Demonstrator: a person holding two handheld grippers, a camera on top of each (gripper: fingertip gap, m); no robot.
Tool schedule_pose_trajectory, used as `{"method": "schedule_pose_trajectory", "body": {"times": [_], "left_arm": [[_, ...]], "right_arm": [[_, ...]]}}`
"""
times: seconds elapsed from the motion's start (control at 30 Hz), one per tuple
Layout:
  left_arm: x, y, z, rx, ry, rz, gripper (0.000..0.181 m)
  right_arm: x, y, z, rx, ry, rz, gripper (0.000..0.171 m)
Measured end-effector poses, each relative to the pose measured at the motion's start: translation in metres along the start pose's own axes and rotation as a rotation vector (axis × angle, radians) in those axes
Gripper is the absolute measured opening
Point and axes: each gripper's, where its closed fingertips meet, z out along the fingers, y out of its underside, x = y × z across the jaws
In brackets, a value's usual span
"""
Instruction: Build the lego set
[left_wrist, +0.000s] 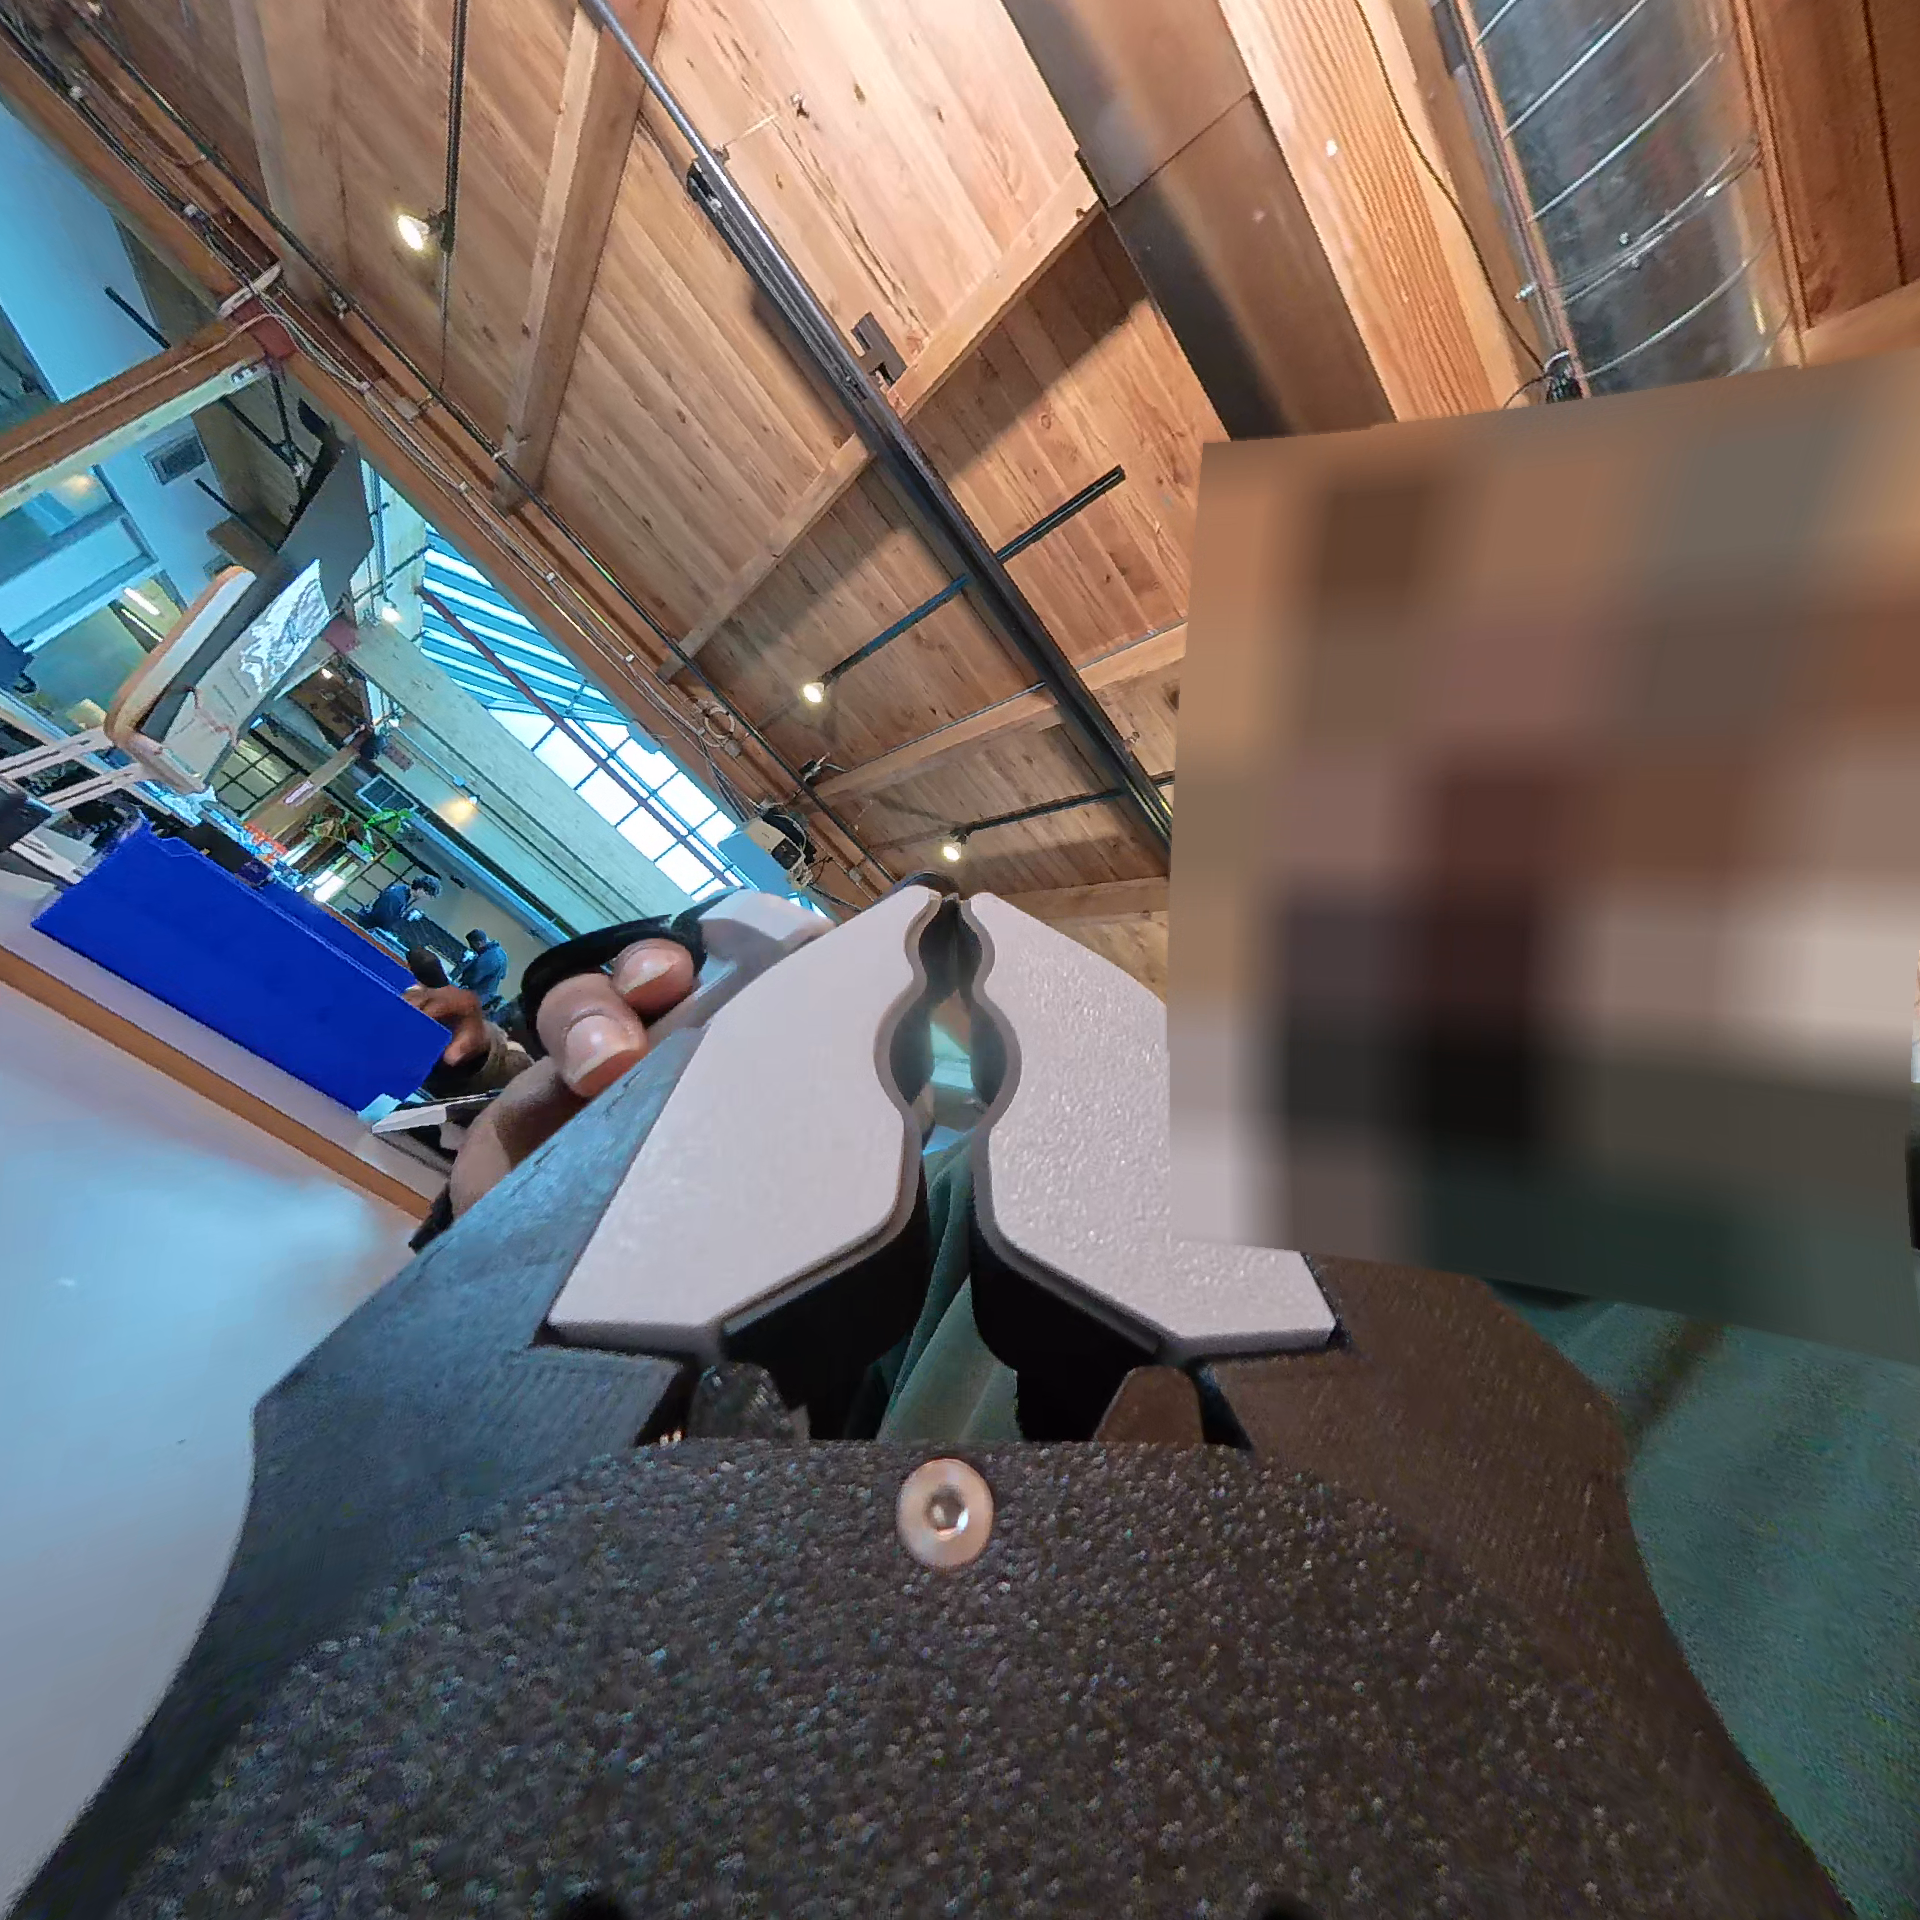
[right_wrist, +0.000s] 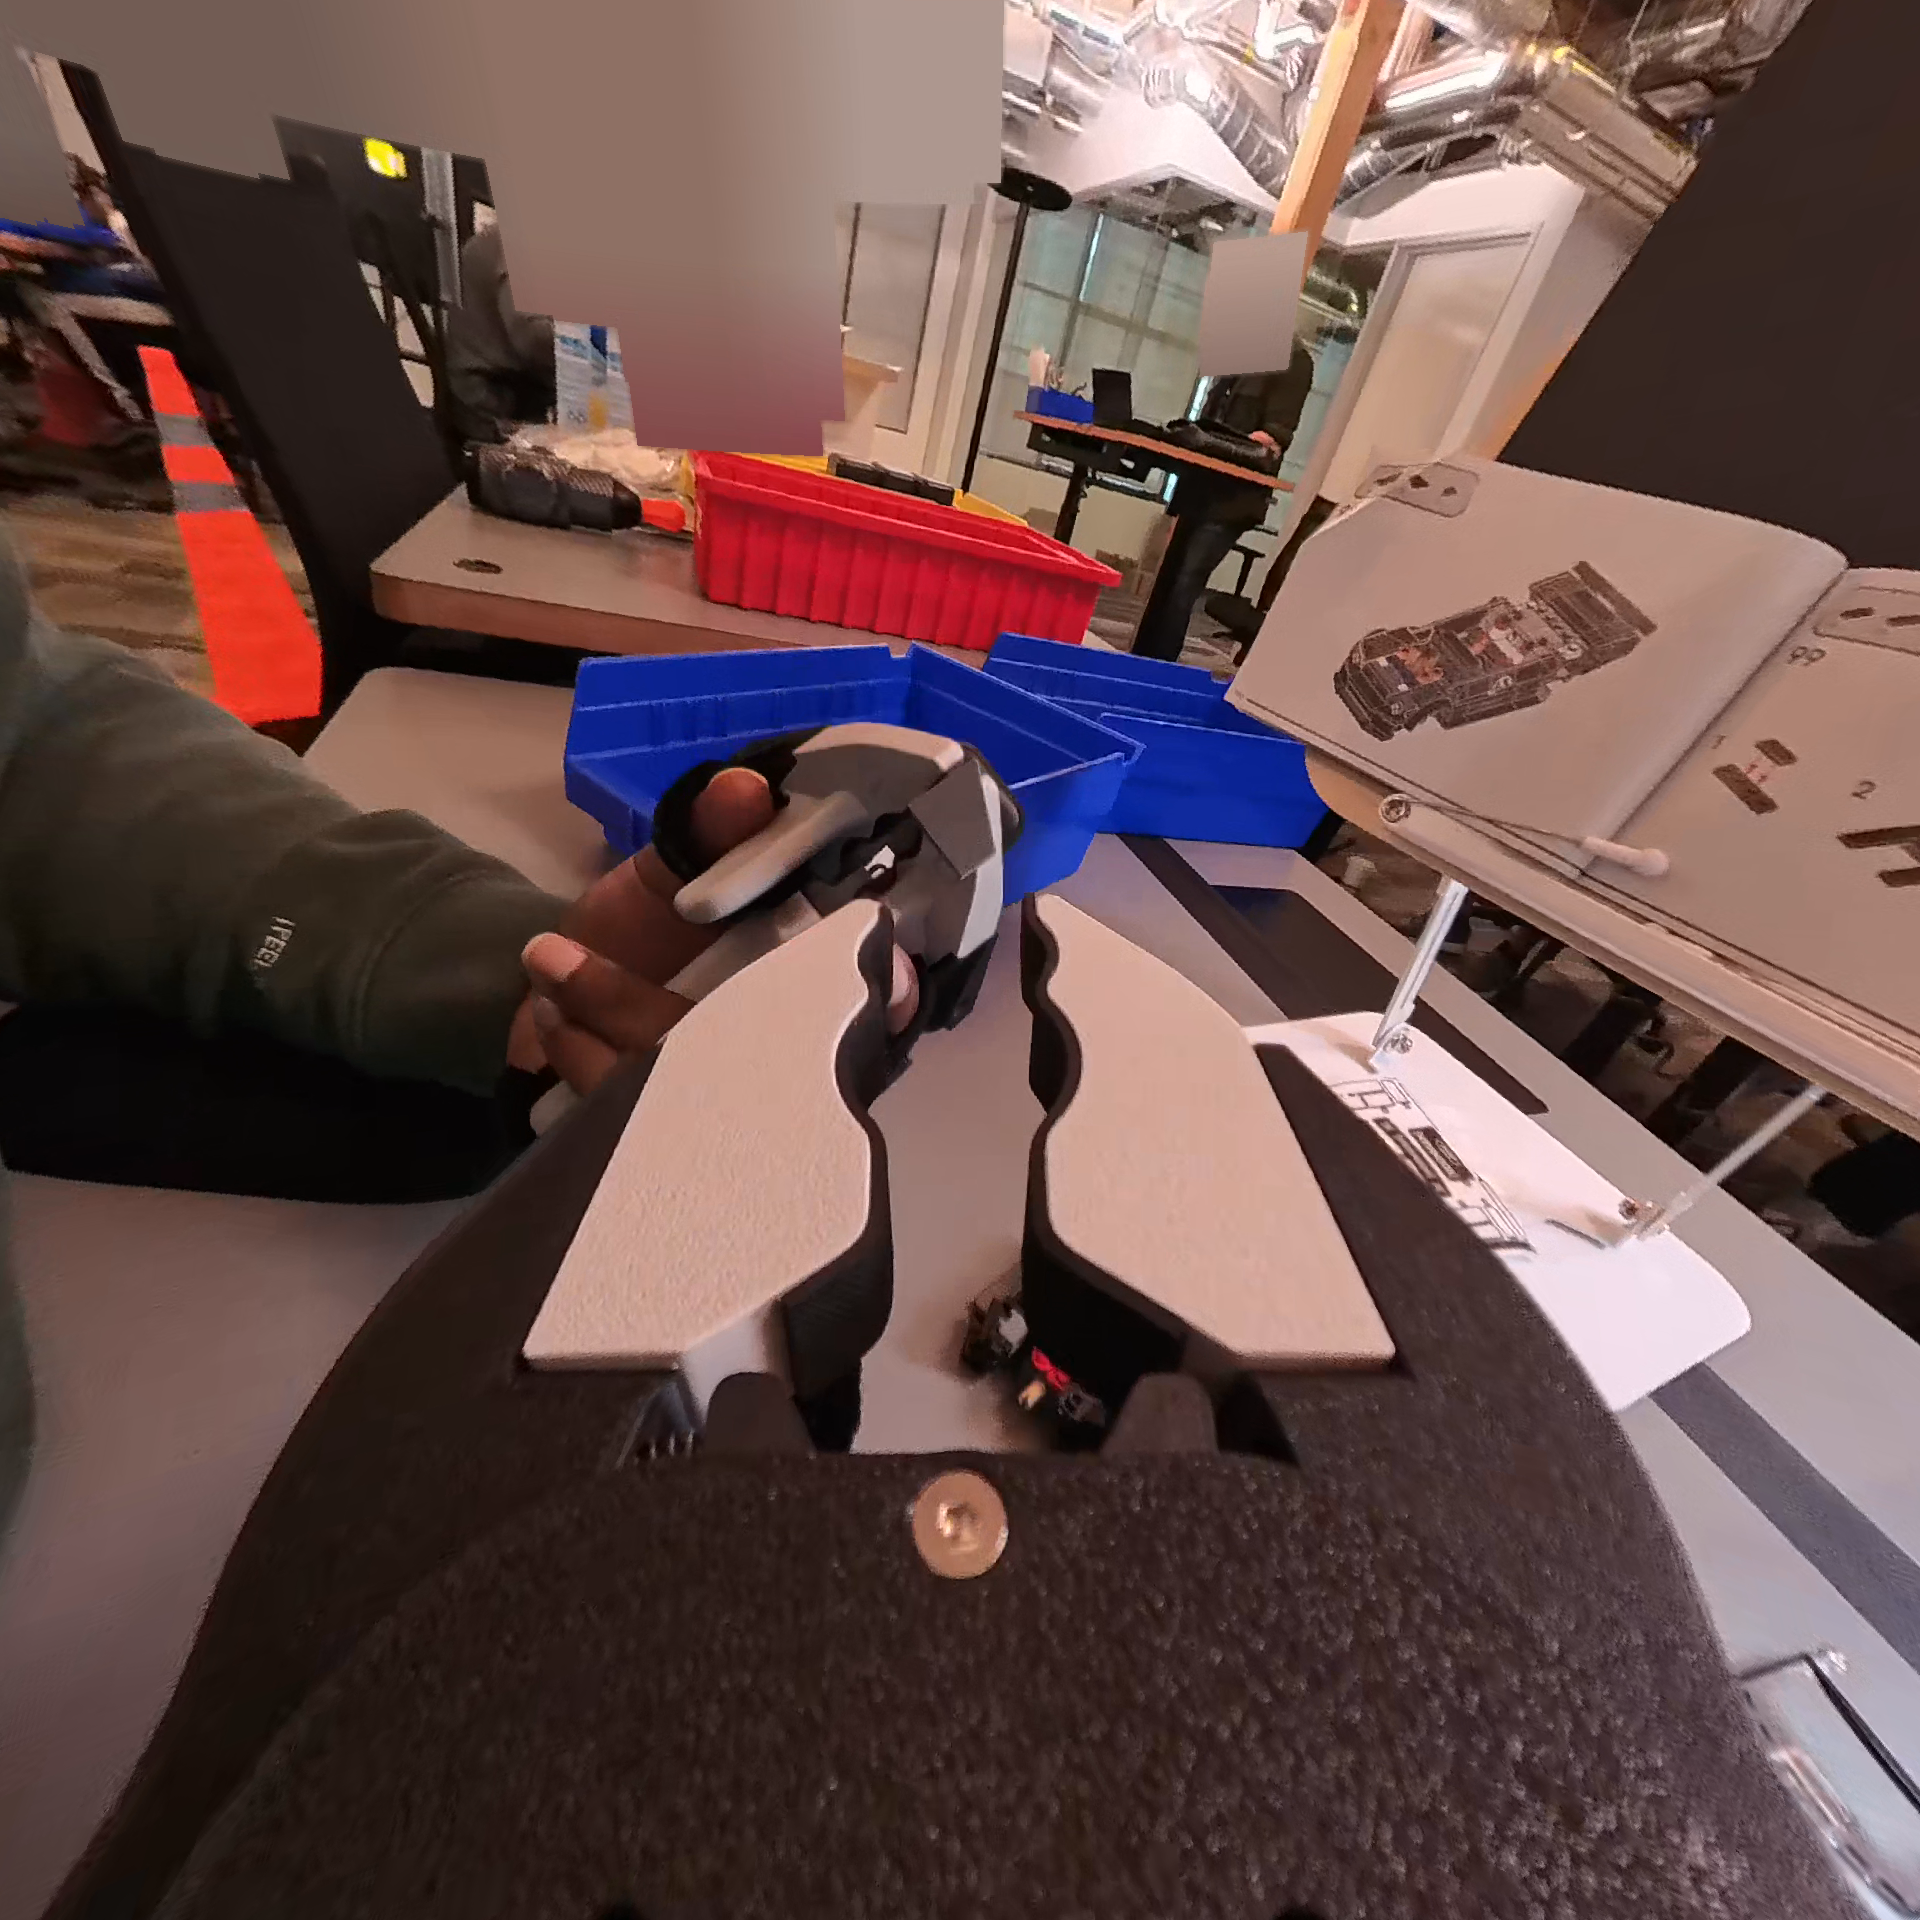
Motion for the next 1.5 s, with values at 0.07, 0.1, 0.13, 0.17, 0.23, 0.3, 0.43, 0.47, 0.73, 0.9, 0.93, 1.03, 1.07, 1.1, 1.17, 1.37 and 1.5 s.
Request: {"method": "schedule_pose_trajectory", "body": {"times": [0.07,0.1,0.13,0.17,0.23,0.3,0.43,0.47,0.73,0.9,0.93,1.03,1.07,1.1,1.17,1.37,1.5], "left_arm": [[0.0,-0.001,-0.001,0.002,0.002,-0.005,0.001],[0.0,-0.001,-0.001,0.001,0.002,-0.006,0.001],[0.0,-0.001,-0.001,-0.001,0.002,-0.005,0.001],[-0.001,-0.001,-0.002,-0.003,0.001,-0.006,0.001],[-0.002,-0.001,-0.003,-0.003,-0.005,-0.007,0.001],[-0.004,-0.003,-0.004,0.0,-0.013,-0.002,0.001],[-0.005,-0.005,-0.006,0.011,-0.018,-0.003,0.001],[-0.006,-0.005,-0.006,0.012,-0.018,-0.005,0.001],[-0.006,-0.004,-0.006,0.014,0.001,-0.029,0.001],[0.001,0.004,-0.004,-0.023,0.068,-0.067,0.001],[0.003,0.006,-0.003,-0.033,0.087,-0.078,0.001],[0.006,0.011,-0.002,-0.06,0.124,-0.113,0.001],[0.006,0.013,-0.002,-0.066,0.132,-0.121,0.001],[0.006,0.014,-0.001,-0.068,0.137,-0.128,0.001],[0.006,0.015,-0.001,-0.074,0.137,-0.13,0.001],[0.001,0.017,0.0,-0.093,0.086,-0.072,0.001],[-0.013,0.003,-0.007,-0.087,-0.08,0.084,0.015]], "right_arm": [[-0.001,0.001,0.003,-0.002,-0.007,0.003,0.023],[-0.001,0.002,0.003,-0.005,-0.007,0.007,0.023],[-0.002,0.003,0.004,-0.008,-0.006,0.01,0.023],[-0.001,0.004,0.004,-0.012,-0.003,0.013,0.022],[-0.002,0.005,0.003,-0.018,-0.004,0.014,0.021],[-0.002,0.005,0.004,-0.023,-0.002,0.013,0.019],[-0.001,0.007,0.005,-0.031,0.005,0.019,0.019],[-0.001,0.007,0.005,-0.03,0.007,0.021,0.019],[0.003,0.005,0.006,-0.032,0.037,0.019,0.019],[-0.005,-0.004,0.005,0.008,0.001,-0.001,0.018],[-0.008,-0.007,0.005,0.019,-0.01,-0.013,0.018],[-0.015,-0.014,0.003,0.042,-0.026,-0.045,0.013],[-0.016,-0.015,0.002,0.039,-0.027,-0.053,0.013],[-0.016,-0.014,0.002,0.034,-0.026,-0.061,0.012],[-0.016,-0.013,0.001,0.027,-0.027,-0.066,0.012],[-0.016,-0.01,-0.003,0.001,-0.042,-0.072,0.012],[-0.012,0.006,-0.012,-0.095,-0.065,-0.089,0.012]]}}
